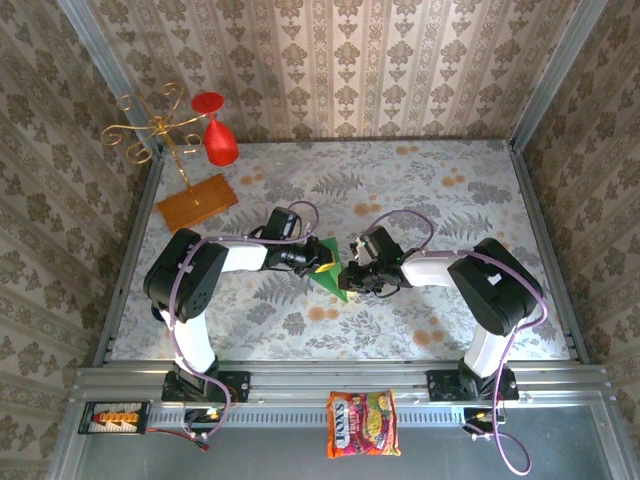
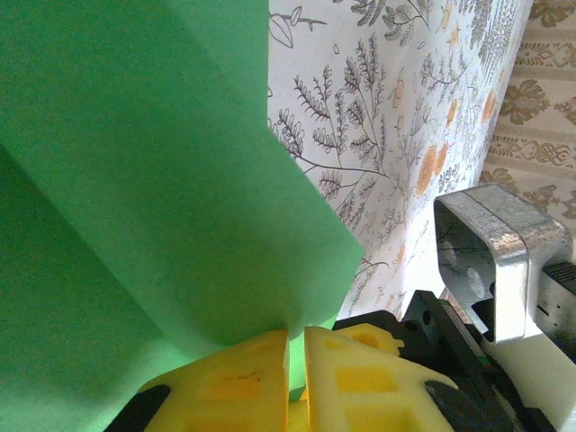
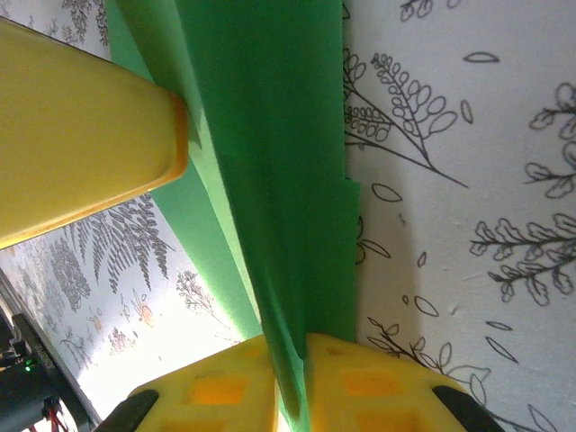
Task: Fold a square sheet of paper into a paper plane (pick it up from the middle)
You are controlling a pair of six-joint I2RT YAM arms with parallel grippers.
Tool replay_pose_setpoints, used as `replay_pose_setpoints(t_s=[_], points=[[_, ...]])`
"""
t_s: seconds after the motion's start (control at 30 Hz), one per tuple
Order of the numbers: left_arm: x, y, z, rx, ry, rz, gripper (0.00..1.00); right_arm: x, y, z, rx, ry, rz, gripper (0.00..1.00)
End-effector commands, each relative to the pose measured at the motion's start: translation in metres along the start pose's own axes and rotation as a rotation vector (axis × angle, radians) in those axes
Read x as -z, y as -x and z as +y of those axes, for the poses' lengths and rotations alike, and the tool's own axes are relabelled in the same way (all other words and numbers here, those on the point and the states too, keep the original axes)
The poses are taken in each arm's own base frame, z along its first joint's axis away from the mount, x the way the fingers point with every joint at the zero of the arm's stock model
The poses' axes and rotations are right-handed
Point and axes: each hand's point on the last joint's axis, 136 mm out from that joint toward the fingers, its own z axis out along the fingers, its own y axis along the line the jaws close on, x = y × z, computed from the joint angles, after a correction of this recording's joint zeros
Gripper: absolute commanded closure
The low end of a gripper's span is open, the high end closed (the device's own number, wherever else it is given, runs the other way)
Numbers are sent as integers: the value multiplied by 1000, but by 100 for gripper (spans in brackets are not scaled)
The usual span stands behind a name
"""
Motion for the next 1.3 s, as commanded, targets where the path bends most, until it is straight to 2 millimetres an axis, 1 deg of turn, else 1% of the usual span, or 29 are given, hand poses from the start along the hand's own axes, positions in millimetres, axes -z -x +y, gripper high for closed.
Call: replay_pose_setpoints(t_s=[0.0, 0.3, 0.57, 0.67, 0.8, 0.87, 0.97, 1.27], points=[[6, 3, -21, -62, -32, -10, 87, -9, -16, -25, -66, -58, 43, 85], [17, 7, -30, -91, -67, -51, 85, -9, -22, -43, -92, -67, 64, 87], [22, 8, -40, -129, -116, -81, 85, -2, -27, -47, -75, 22, 190, 87], [22, 9, -37, -129, -114, -94, 85, -1, -22, -46, -61, 36, 211, 88], [20, 10, -29, -117, -106, -100, 85, -2, -11, -44, -45, 28, 221, 88], [20, 11, -30, -120, -111, -97, 85, -1, -8, -45, -49, 24, 219, 88], [17, 12, -28, -125, -99, -85, 85, 3, -9, -49, -56, 13, 205, 88], [7, 3, -19, -138, -55, -26, 87, 6, -9, -47, -54, 20, 163, 86]])
